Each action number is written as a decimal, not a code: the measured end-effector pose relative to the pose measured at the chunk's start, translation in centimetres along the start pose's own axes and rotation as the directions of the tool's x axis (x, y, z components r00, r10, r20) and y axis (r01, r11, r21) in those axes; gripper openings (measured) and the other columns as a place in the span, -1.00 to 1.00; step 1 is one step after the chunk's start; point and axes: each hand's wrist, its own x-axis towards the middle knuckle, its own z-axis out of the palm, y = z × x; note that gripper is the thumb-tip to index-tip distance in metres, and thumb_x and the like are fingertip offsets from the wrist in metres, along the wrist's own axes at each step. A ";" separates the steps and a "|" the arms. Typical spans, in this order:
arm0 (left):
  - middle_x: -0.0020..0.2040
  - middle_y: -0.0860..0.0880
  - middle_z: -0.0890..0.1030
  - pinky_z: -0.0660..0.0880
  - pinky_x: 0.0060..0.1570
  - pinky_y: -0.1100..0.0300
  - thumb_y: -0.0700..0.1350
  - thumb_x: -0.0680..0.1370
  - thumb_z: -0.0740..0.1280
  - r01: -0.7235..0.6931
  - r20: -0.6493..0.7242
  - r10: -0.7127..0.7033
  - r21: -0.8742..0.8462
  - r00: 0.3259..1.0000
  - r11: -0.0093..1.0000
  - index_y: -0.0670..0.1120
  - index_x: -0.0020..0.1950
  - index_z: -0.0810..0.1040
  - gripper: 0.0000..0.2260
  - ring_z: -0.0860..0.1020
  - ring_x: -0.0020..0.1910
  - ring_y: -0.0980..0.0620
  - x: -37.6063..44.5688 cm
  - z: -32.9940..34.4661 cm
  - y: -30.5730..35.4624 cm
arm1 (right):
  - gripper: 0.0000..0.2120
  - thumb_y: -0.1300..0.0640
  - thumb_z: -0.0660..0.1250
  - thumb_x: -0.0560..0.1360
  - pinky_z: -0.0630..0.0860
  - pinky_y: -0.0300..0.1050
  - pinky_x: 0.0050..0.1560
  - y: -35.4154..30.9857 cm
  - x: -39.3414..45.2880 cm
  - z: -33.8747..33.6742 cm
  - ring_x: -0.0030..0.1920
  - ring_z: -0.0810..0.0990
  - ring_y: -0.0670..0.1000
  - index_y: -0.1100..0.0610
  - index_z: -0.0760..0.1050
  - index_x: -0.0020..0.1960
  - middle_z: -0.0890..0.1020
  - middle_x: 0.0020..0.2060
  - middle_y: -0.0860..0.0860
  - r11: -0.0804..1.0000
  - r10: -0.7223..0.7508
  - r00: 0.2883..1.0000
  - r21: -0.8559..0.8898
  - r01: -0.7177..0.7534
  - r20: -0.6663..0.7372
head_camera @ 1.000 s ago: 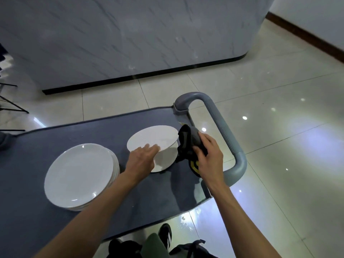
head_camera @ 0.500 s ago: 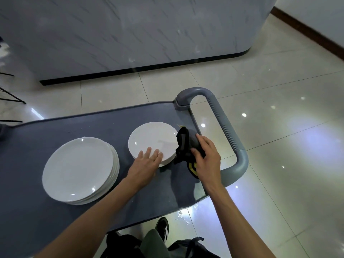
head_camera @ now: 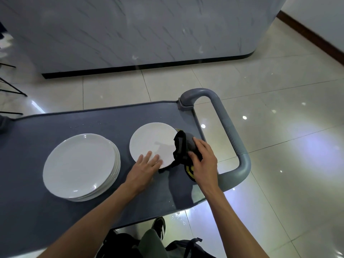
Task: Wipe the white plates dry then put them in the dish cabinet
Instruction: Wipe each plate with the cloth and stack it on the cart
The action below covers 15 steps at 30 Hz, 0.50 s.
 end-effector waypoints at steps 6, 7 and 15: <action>0.21 -0.13 0.64 0.57 0.15 -0.12 -0.29 0.35 0.54 -0.054 -0.153 0.042 -0.078 0.987 0.995 -0.11 0.16 0.66 -0.61 0.57 0.24 -0.26 -0.2 -1.1 0.0 | -0.55 0.31 0.38 0.55 0.29 -0.55 0.22 -0.5 -0.3 0.6 0.20 0.44 -0.35 0.11 0.49 0.41 0.50 0.21 -0.17 1.000 -0.020 1.000 -0.013 0.020 0.014; 0.14 -0.12 0.65 0.59 0.09 -0.08 -0.25 0.40 0.52 -0.068 -0.172 0.050 -0.102 0.984 0.992 -0.11 0.09 0.67 -0.73 0.59 0.18 -0.23 -0.3 -1.4 -0.1 | -0.56 0.31 0.38 0.55 0.28 -0.57 0.21 -0.6 -0.2 0.7 0.19 0.43 -0.39 0.12 0.49 0.41 0.50 0.21 -0.16 0.999 -0.027 1.000 -0.023 0.028 0.015; -0.17 -0.08 0.63 0.54 -0.25 -0.04 -0.08 0.57 0.37 -0.007 -0.326 -0.053 -0.180 0.944 0.984 -0.14 -0.14 0.65 -0.84 0.57 -0.13 -0.14 -2.3 -3.5 -1.6 | -0.56 0.28 0.38 0.56 0.34 -0.47 0.28 -3.1 1.2 2.6 0.25 0.50 -0.10 0.11 0.48 0.42 0.55 0.27 -0.03 0.997 -0.075 0.993 -0.017 0.077 0.087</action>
